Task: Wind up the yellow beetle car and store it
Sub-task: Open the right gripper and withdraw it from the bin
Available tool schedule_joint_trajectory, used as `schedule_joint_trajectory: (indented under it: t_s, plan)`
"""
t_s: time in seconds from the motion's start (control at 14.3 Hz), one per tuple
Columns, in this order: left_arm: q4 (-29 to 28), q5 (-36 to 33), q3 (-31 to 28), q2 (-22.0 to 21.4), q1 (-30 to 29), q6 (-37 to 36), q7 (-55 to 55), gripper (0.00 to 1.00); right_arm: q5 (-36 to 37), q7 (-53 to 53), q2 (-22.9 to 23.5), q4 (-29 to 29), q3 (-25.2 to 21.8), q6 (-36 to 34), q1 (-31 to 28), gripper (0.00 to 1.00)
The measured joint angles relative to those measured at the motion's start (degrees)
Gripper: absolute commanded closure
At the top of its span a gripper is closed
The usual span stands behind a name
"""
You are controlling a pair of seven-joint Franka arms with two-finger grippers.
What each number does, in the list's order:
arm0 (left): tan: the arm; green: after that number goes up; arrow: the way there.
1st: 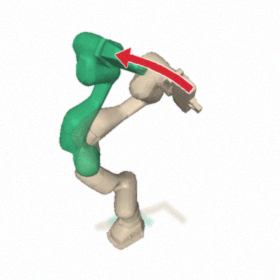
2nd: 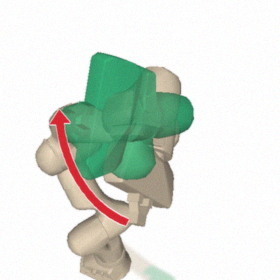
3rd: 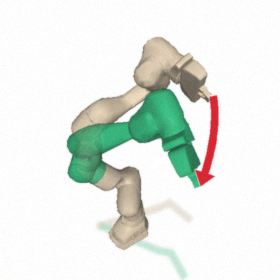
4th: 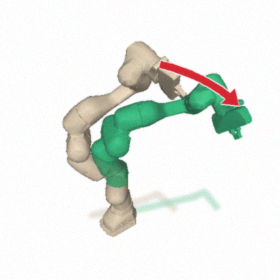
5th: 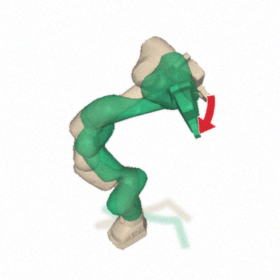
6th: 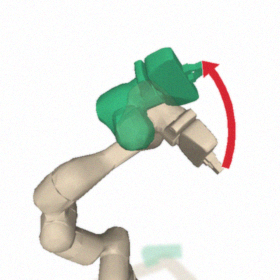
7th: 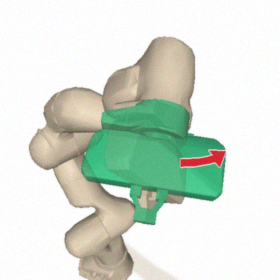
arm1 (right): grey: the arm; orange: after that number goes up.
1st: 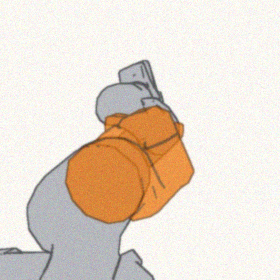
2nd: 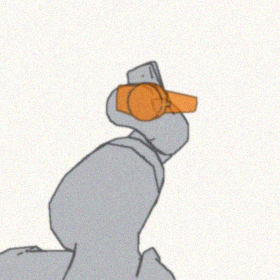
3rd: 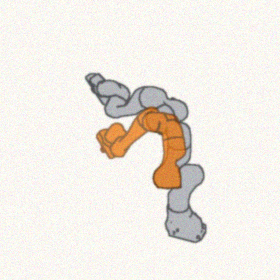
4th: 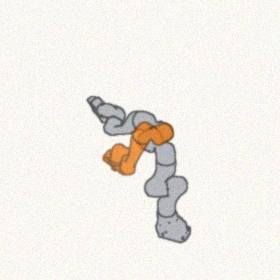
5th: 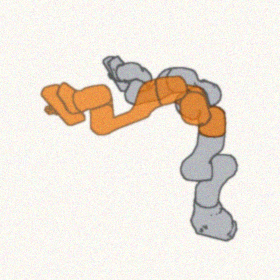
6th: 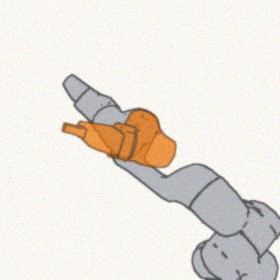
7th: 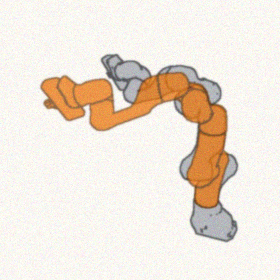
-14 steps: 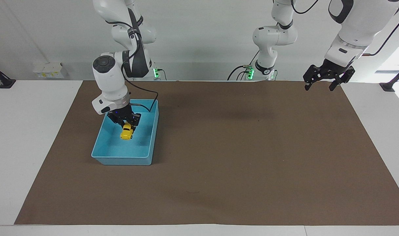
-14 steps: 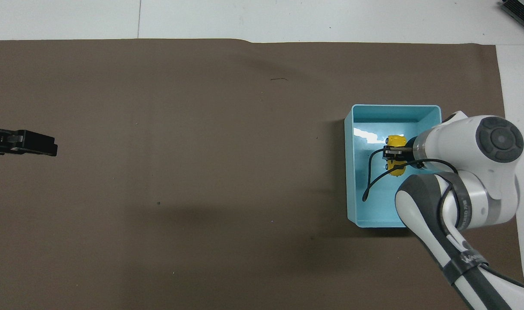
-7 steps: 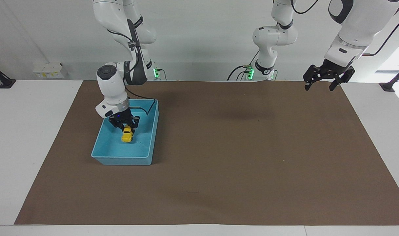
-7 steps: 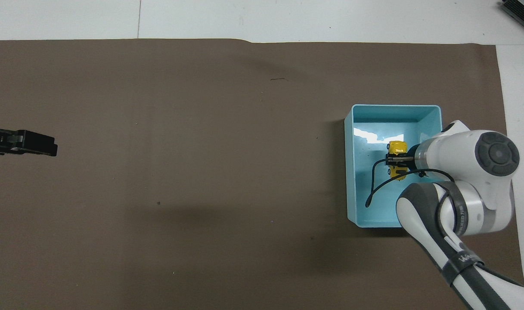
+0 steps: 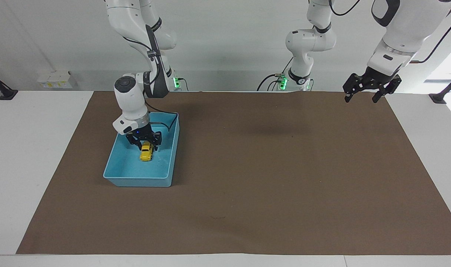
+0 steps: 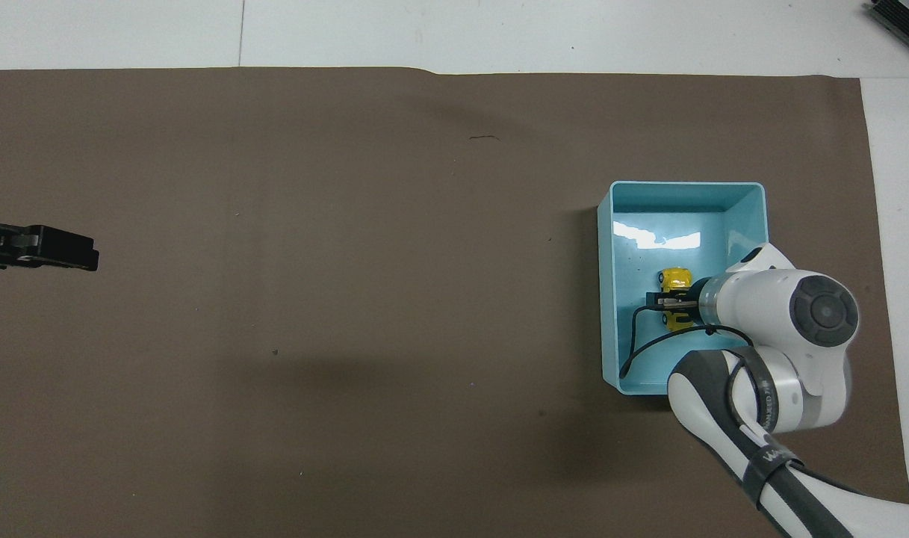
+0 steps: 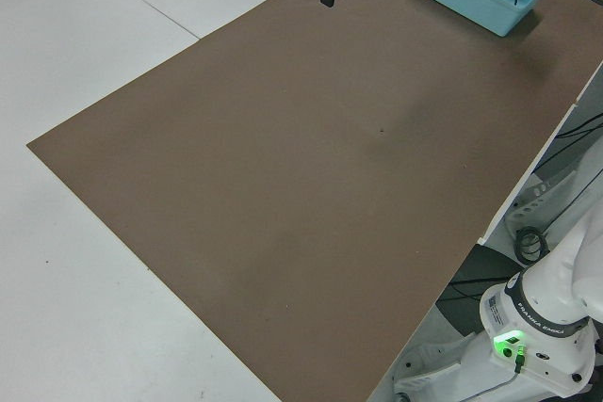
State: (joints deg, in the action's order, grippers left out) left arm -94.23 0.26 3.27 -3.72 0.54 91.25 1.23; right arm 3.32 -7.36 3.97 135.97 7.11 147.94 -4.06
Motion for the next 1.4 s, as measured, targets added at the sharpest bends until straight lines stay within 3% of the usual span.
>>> schedule_joint_trajectory:
  t_s: [1.4]
  plan:
    - [0.0, 0.0, -0.07, 0.0, -0.01, 0.0, 0.0, 0.0, -0.08, -7.0, -1.76, -40.99, -0.23, -51.2, -3.05, 0.0]
